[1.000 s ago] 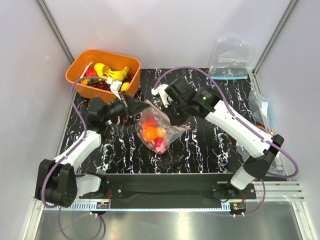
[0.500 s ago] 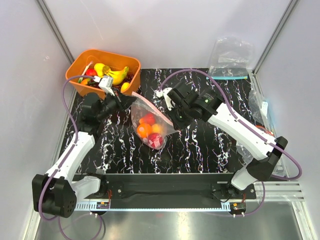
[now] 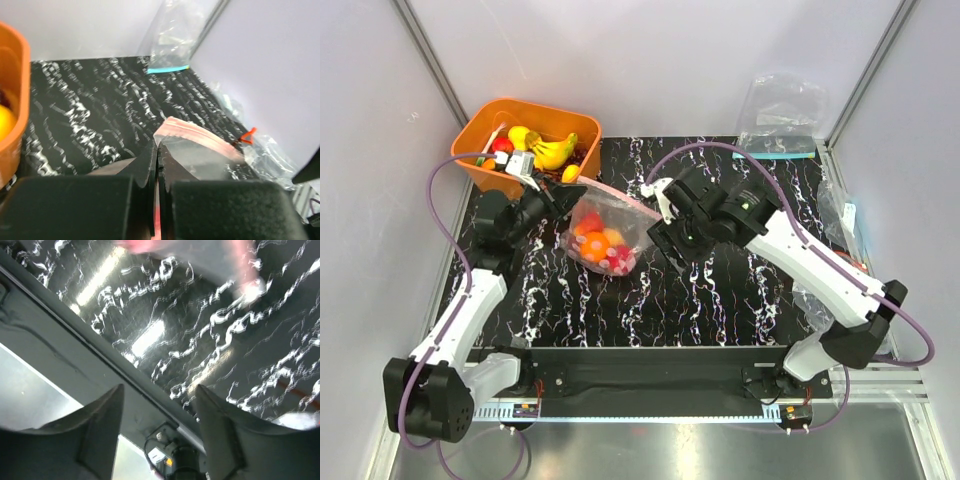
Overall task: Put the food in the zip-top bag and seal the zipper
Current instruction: Zip the zipper food storage bag at the center of the board, then place the zipper food storage bag at the center of the board.
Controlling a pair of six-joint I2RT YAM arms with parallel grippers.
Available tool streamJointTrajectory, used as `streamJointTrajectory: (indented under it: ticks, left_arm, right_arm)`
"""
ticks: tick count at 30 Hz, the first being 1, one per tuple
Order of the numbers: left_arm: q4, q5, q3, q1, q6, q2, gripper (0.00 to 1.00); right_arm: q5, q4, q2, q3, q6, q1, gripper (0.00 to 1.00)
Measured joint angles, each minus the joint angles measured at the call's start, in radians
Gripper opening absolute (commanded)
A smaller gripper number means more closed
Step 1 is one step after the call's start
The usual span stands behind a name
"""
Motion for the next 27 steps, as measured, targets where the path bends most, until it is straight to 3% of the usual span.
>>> streamJointTrajectory:
  ticks: [8,17,27]
  left_arm:
    - [0.112,0.086,-0.022,0.002,-0.04,0.019,0.0]
    - [0.111,0.09,-0.032,0.002,-0.04,-0.004,0.0]
    - [0.042,-0.136,-0.051,0.018,0.01,-0.064,0.0]
  right_arm:
    - [0.0,0.248,-0.1,-0.066,-0.11,0.001,0.85]
    - [0.012,0.495,-0.101,-0.095,-0.255,0.0,0.85]
    - [0.027,0.561,-0.025,-0.072,-0.262,-0.023,0.84]
